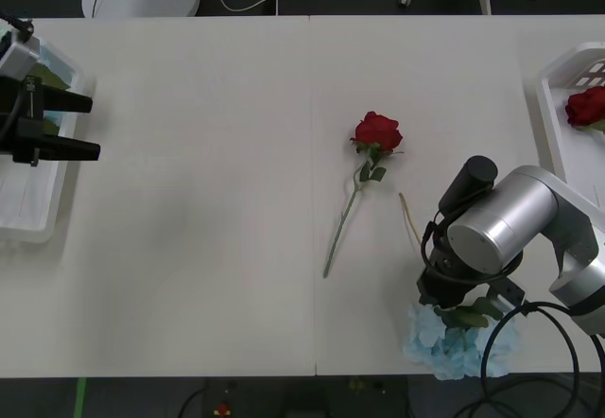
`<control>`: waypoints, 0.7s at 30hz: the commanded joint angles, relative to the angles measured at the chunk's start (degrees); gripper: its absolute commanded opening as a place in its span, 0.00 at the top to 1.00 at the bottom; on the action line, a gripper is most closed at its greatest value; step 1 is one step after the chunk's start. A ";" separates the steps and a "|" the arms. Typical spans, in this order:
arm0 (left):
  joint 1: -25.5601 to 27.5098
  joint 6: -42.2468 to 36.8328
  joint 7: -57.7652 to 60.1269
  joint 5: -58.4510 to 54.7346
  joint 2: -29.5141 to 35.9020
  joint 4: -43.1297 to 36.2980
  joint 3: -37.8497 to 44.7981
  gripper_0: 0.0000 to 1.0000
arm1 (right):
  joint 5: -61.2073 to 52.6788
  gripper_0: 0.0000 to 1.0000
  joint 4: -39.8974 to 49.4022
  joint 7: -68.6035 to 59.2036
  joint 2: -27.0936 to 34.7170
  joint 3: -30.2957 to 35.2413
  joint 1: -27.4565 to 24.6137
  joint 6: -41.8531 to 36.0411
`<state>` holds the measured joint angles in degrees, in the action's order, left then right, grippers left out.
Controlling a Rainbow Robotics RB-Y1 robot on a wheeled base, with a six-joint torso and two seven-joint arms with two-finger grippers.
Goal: Put the red flowers into the right box and the blue flowers into the left box
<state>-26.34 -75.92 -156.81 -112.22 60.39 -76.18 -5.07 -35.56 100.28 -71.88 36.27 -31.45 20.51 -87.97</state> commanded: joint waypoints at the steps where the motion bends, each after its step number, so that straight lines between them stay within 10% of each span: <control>1: -1.52 3.41 1.81 -2.65 0.34 -4.33 -3.89 0.00 | 1.28 0.16 0.35 2.18 -2.08 1.22 -1.17 0.52; 11: -4.07 3.76 1.81 -3.62 0.43 -5.91 -7.67 0.00 | 1.72 0.23 0.35 2.18 -2.61 1.57 -1.35 0.61; 19: -4.60 2.62 1.81 -3.62 0.52 -6.00 -7.85 0.00 | 1.37 0.75 0.26 2.62 -2.61 2.10 -1.61 0.26; 21: -4.86 2.80 1.81 -3.62 0.96 -6.35 -8.81 0.00 | 1.37 0.75 0.35 2.62 -2.52 2.10 -1.70 0.26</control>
<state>-28.27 -72.73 -156.81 -114.98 60.39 -80.77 -12.55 -34.07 100.23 -71.88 34.95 -30.58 19.86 -87.67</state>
